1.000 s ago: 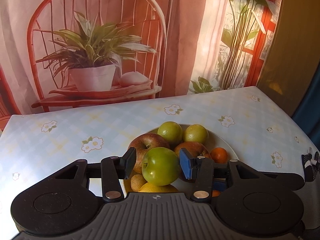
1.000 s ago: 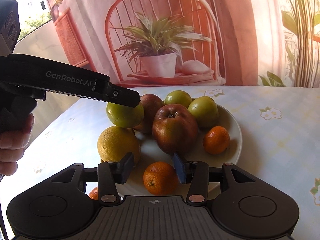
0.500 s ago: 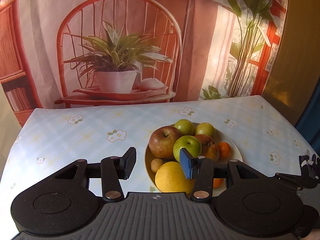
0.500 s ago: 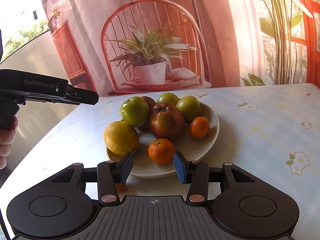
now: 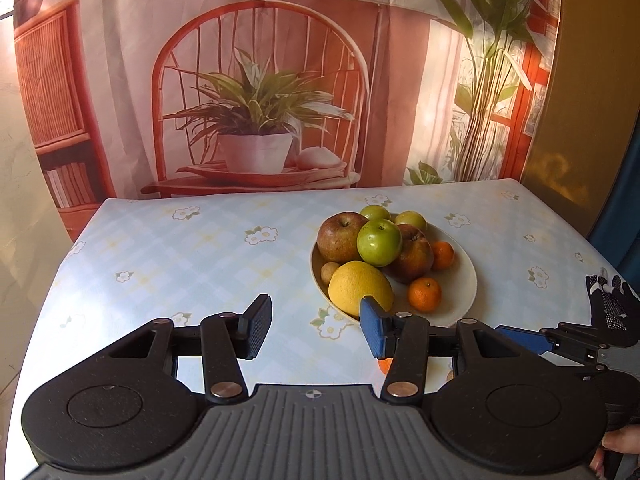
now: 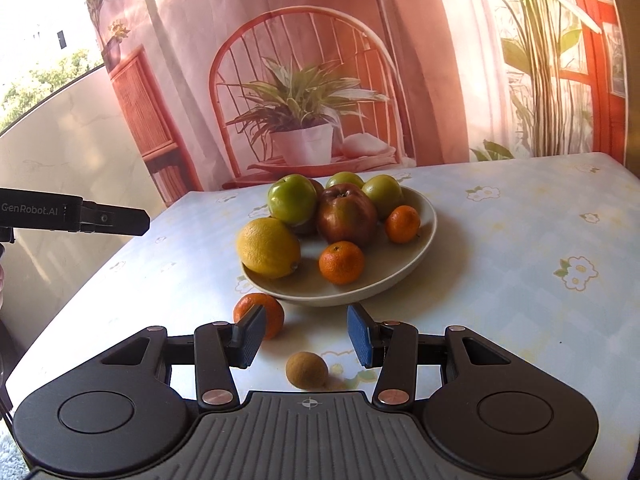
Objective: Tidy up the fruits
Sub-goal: 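Move both tools to the large yellow grapefruit on the table, then close the right tool on the grapefruit while the left tool grips its other side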
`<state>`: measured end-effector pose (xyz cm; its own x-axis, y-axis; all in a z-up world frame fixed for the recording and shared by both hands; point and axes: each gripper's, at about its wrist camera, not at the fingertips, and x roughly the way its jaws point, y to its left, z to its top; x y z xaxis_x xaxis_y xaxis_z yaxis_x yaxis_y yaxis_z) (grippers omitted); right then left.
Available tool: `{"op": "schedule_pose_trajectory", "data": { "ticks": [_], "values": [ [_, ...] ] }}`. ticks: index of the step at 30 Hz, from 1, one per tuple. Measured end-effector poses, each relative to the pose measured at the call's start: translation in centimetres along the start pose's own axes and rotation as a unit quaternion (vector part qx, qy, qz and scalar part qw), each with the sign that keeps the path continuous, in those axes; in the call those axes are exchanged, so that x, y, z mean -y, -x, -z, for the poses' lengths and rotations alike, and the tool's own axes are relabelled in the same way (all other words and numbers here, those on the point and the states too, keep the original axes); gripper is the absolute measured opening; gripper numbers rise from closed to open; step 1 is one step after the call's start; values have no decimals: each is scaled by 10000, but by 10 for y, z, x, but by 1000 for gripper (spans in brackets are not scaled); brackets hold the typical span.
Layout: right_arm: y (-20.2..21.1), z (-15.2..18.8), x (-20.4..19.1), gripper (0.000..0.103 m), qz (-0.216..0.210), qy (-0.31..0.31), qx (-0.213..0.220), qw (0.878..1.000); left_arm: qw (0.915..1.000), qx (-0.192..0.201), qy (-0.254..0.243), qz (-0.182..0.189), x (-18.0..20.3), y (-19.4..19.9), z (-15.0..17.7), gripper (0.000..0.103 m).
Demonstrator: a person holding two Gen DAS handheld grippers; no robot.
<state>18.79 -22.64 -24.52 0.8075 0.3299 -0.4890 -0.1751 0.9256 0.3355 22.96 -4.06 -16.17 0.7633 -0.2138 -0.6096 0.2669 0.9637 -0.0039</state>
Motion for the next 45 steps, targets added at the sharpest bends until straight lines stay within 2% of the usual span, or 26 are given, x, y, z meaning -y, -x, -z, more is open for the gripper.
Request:
{"op": "schedule_pose_trajectory", "data": {
  "ticks": [9,22,28,32,39,45],
  "values": [
    [16,25,-16,43,-72,-69,-140,9999,9998,-32,185,-18,-3,22,27,52],
    [26,53,-37,44,-71,365,-457,9983,9993,-246,274,-29,-6,33,62,52],
    [26,55,-45,45,-69,614,-560,9965,9954,-647,598,366,-12,21,75,52],
    [26,57,-48,45,-58,692,-629,9956,9945,-759,600,405,-11,18,85,52],
    [23,63,-56,45,-193,896,-832,9923,9922,-775,767,598,-10,15,87,55],
    [21,66,-68,45,-357,1219,-962,9872,9949,-775,441,461,3,10,78,55]
  ]
}}
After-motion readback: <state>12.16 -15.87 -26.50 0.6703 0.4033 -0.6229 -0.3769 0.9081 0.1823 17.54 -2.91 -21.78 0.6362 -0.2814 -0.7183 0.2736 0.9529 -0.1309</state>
